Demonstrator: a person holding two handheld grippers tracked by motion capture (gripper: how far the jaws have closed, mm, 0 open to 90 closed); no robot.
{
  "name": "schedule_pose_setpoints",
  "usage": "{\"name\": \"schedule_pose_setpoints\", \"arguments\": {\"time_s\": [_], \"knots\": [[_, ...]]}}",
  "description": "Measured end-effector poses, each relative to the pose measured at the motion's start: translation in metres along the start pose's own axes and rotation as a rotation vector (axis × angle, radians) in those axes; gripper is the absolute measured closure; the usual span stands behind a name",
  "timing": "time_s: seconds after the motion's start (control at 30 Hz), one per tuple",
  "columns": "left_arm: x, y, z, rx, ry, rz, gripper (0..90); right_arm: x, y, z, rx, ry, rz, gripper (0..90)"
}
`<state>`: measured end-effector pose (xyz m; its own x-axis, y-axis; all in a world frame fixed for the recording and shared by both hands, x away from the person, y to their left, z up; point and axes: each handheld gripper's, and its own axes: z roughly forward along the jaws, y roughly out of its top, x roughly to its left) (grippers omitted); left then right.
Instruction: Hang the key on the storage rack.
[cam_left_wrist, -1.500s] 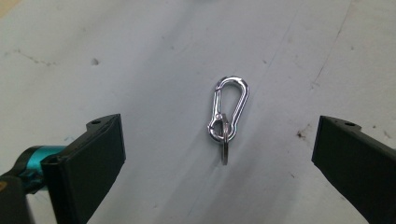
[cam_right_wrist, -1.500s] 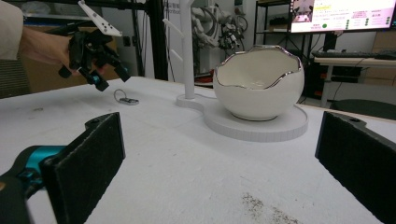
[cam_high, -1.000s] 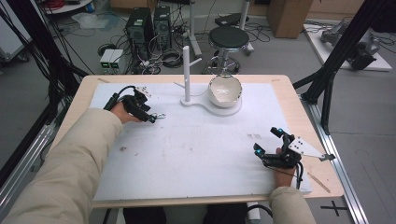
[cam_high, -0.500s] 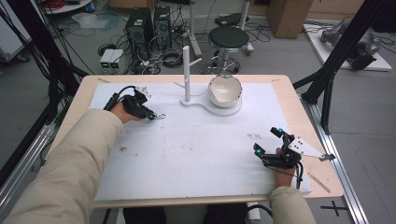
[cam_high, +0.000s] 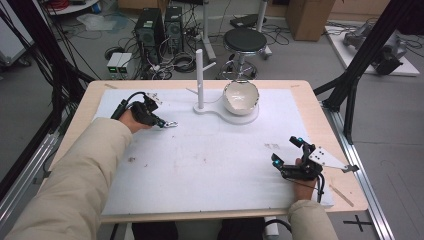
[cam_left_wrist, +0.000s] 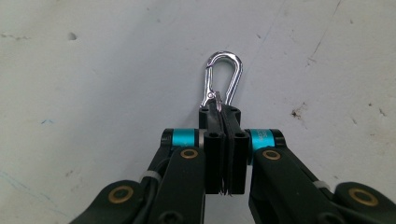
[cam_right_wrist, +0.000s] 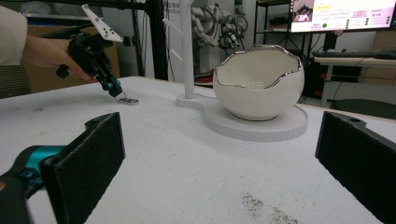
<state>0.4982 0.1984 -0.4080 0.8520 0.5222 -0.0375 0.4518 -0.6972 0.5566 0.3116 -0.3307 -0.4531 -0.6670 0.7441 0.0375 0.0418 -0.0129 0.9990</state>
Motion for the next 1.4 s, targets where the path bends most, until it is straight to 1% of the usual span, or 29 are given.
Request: {"name": "schedule_pose_setpoints", "arguments": {"time_s": [0.13,0.17,0.2,0.27,0.3,0.33,0.37,0.47,0.5,0.53,0.57,0.67,0.7,0.8,0.87,0.9,0.93,0.97,1.0,1.03,1.07,1.1,1.13,1.17,1.2,1.27,1.3,1.37,1.4], "knots": [[0.000,0.000,0.000,0.003,-0.013,-0.004,88.3,0.000,0.000,0.000,-0.002,-0.002,-0.002,0.5],[0.000,0.000,0.000,-0.002,-0.017,0.000,88.3,0.000,0.000,0.000,0.000,0.000,-0.001,0.5],[0.000,0.000,0.000,0.001,-0.011,0.006,88.3,0.000,0.000,0.000,0.000,0.000,-0.001,0.5],[-0.001,0.001,-0.001,0.001,-0.005,0.005,88.4,0.000,0.000,0.000,-0.001,-0.002,-0.001,0.5],[0.000,0.001,-0.002,-0.015,-0.016,0.005,88.4,0.000,0.000,0.000,0.001,-0.001,0.000,0.5],[0.000,0.001,-0.002,-0.015,-0.016,0.005,88.4,0.000,0.000,0.000,0.002,-0.001,0.001,0.5],[0.000,0.002,-0.004,-0.016,-0.017,0.016,88.4,0.000,0.000,0.000,-0.001,-0.002,-0.001,0.5],[-0.002,0.003,-0.009,-0.045,-0.033,0.014,88.5,0.000,0.000,0.000,0.002,-0.001,0.000,0.5],[-0.003,0.004,-0.014,-0.065,-0.041,0.016,88.5,0.001,0.000,0.000,0.002,-0.001,0.001,0.5],[-0.003,0.004,-0.014,-0.065,-0.041,0.016,88.5,0.001,0.000,0.000,0.002,-0.002,0.000,0.5],[-0.004,0.005,-0.017,-0.075,-0.036,0.015,88.5,0.001,0.000,0.000,0.002,-0.002,0.001,0.5],[-0.007,0.007,-0.025,-0.102,-0.047,0.028,88.5,0.000,0.000,0.000,0.001,0.000,-0.005,0.5],[-0.007,0.007,-0.025,-0.102,-0.047,0.028,88.5,0.001,0.000,0.000,0.001,0.000,-0.006,0.5],[-0.011,0.011,-0.031,-0.147,-0.053,0.034,88.6,0.001,0.000,0.000,0.002,-0.002,0.001,0.5],[-0.013,0.013,-0.036,-0.170,-0.053,0.036,88.6,0.000,0.000,0.000,0.001,-0.001,-0.006,0.5],[-0.014,0.014,-0.038,-0.192,-0.057,0.027,88.6,0.000,0.000,0.000,0.001,-0.001,-0.006,0.5],[-0.015,0.016,-0.041,-0.202,-0.055,0.029,88.6,0.000,0.000,0.000,0.001,0.000,-0.006,0.5],[-0.015,0.017,-0.043,-0.217,-0.063,0.027,88.5,0.001,0.000,0.000,0.002,0.000,-0.005,0.5],[-0.016,0.020,-0.046,-0.218,-0.063,0.026,88.6,0.001,0.000,0.000,0.003,-0.002,-0.003,0.5],[-0.016,0.022,-0.048,-0.215,-0.062,0.035,88.6,0.001,0.000,0.000,0.003,-0.002,-0.003,0.5],[-0.017,0.025,-0.052,-0.245,-0.069,0.028,88.5,0.000,0.000,0.000,0.002,0.000,-0.006,0.5],[-0.019,0.032,-0.057,-0.274,-0.079,0.036,88.6,0.001,0.000,0.000,0.000,-0.001,-0.003,0.5],[-0.019,0.032,-0.057,-0.274,-0.079,0.036,88.5,0.001,0.000,0.000,0.000,-0.001,-0.003,0.5],[-0.021,0.039,-0.061,-0.299,-0.087,0.039,88.5,0.000,0.000,0.000,0.001,-0.001,-0.004,0.5],[-0.022,0.043,-0.062,-0.312,-0.092,0.042,88.5,0.000,0.000,0.000,0.001,-0.001,-0.004,0.5],[-0.024,0.052,-0.067,-0.340,-0.100,0.060,88.5,0.000,0.000,0.000,0.002,-0.001,-0.006,0.5],[-0.026,0.057,-0.069,-0.356,-0.110,0.058,88.5,0.000,0.000,0.000,0.002,-0.001,-0.006,0.5],[-0.029,0.067,-0.073,-0.366,-0.113,0.082,88.5,0.000,0.000,0.000,0.002,-0.001,-0.006,0.5],[-0.030,0.071,-0.074,-0.378,-0.116,0.082,88.5,0.000,0.000,0.000,0.002,0.000,-0.005,0.5]]}}
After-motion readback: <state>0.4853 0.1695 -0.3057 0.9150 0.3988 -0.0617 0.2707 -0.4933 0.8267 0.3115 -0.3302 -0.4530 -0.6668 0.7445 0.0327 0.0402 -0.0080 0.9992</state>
